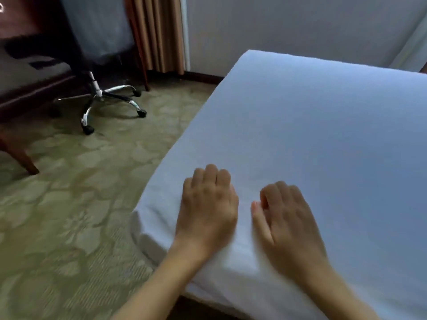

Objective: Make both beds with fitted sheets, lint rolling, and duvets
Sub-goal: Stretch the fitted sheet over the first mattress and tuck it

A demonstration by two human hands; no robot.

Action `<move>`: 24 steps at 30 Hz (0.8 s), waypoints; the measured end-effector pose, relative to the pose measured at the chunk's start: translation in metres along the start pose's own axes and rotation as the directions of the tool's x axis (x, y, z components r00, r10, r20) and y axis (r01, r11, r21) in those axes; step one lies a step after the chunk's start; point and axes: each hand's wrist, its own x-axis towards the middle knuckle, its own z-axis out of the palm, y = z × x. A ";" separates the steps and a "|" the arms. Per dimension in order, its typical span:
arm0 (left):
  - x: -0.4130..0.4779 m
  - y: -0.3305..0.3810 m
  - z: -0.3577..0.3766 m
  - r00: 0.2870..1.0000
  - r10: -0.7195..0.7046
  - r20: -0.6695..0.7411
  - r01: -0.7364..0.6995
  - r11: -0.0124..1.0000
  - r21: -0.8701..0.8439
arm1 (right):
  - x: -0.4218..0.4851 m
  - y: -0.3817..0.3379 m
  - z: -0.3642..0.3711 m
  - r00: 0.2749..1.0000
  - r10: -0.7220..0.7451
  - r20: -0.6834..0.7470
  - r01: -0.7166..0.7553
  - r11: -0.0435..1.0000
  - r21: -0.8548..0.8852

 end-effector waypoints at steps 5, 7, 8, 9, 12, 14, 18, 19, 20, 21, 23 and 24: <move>0.019 0.005 -0.035 0.928 -0.138 0.345 0.181 0.979 -0.095 | 0.012 -0.013 -0.022 0.985 0.101 0.142 -0.111 0.992 0.058; 0.030 0.005 -0.062 0.822 -0.150 0.549 0.241 0.966 -0.097 | 0.021 -0.020 -0.031 0.950 0.157 0.270 -0.161 0.987 -0.008; 0.036 0.004 -0.081 0.751 -0.150 0.643 0.296 0.947 -0.124 | 0.025 -0.025 -0.039 0.892 0.216 0.398 -0.216 0.975 -0.045; 0.043 0.002 -0.108 0.658 -0.151 0.738 0.394 0.904 -0.167 | 0.033 -0.034 -0.052 0.799 0.274 0.535 -0.263 0.960 -0.098; 0.059 -0.015 -0.208 0.573 -0.266 0.775 0.607 0.773 -0.184 | 0.066 -0.083 -0.116 0.448 0.339 0.827 -0.411 0.900 -0.146; 0.071 -0.031 -0.278 0.555 -0.361 0.749 0.676 0.721 -0.154 | 0.092 -0.132 -0.163 0.429 0.332 0.840 -0.505 0.859 -0.082; 0.092 -0.057 -0.386 0.449 -0.394 0.802 0.764 0.634 -0.117 | 0.137 -0.209 -0.245 0.441 0.360 0.822 -0.607 0.795 -0.023; 0.096 -0.062 -0.403 0.436 -0.391 0.810 0.776 0.619 -0.119 | 0.143 -0.221 -0.257 0.429 0.353 0.831 -0.617 0.787 -0.016; 0.101 -0.066 -0.416 0.427 -0.394 0.814 0.786 0.606 -0.119 | 0.148 -0.229 -0.266 0.419 0.348 0.839 -0.623 0.782 -0.014; 0.107 -0.070 -0.426 0.419 -0.402 0.814 0.797 0.592 -0.119 | 0.152 -0.236 -0.272 0.413 0.349 0.841 -0.630 0.776 -0.013; 0.115 -0.076 -0.438 0.406 -0.417 0.813 0.816 0.567 -0.117 | 0.154 -0.243 -0.276 0.402 0.366 0.839 -0.658 0.753 -0.014; 0.118 -0.079 -0.440 0.405 -0.423 0.810 0.822 0.556 -0.120 | 0.153 -0.244 -0.275 0.402 0.383 0.832 -0.680 0.733 -0.009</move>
